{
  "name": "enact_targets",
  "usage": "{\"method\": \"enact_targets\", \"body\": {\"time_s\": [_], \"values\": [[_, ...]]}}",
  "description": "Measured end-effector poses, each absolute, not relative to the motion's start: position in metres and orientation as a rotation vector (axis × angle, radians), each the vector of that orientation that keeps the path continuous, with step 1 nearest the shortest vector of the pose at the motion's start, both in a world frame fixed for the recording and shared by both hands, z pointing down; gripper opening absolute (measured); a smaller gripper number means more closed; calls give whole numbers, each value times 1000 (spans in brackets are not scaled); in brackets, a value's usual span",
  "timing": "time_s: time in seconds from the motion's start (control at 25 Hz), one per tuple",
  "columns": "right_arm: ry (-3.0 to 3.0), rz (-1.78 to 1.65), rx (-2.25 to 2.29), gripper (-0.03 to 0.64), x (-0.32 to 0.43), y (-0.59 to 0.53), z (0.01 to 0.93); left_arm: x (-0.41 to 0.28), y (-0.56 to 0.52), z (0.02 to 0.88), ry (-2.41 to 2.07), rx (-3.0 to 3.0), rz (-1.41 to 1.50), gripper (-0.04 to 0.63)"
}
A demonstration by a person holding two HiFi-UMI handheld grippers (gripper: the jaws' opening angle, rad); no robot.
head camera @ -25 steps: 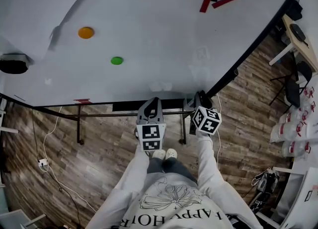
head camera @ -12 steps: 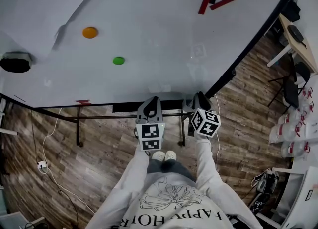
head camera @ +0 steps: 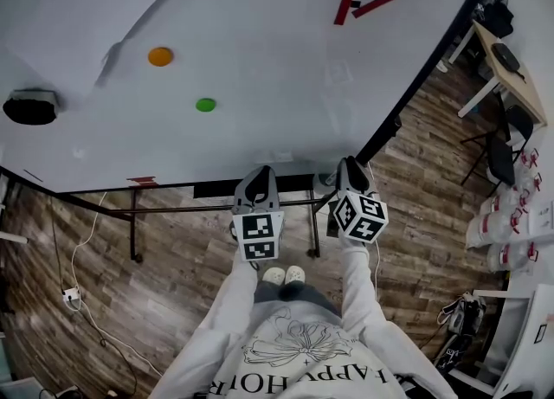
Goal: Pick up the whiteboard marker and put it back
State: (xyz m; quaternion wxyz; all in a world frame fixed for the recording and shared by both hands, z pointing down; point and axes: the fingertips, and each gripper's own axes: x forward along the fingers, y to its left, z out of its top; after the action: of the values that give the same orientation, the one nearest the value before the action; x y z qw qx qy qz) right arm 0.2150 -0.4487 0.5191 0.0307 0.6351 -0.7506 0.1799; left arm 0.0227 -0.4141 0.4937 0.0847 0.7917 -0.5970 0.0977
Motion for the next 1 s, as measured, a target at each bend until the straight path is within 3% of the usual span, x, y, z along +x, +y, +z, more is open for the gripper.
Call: {"method": "enact_targets", "body": {"time_s": [1.0], "values": [[-2427, 290, 1996, 63, 216, -431, 420, 26, -413, 452, -1806, 2424, 193, 6]]}}
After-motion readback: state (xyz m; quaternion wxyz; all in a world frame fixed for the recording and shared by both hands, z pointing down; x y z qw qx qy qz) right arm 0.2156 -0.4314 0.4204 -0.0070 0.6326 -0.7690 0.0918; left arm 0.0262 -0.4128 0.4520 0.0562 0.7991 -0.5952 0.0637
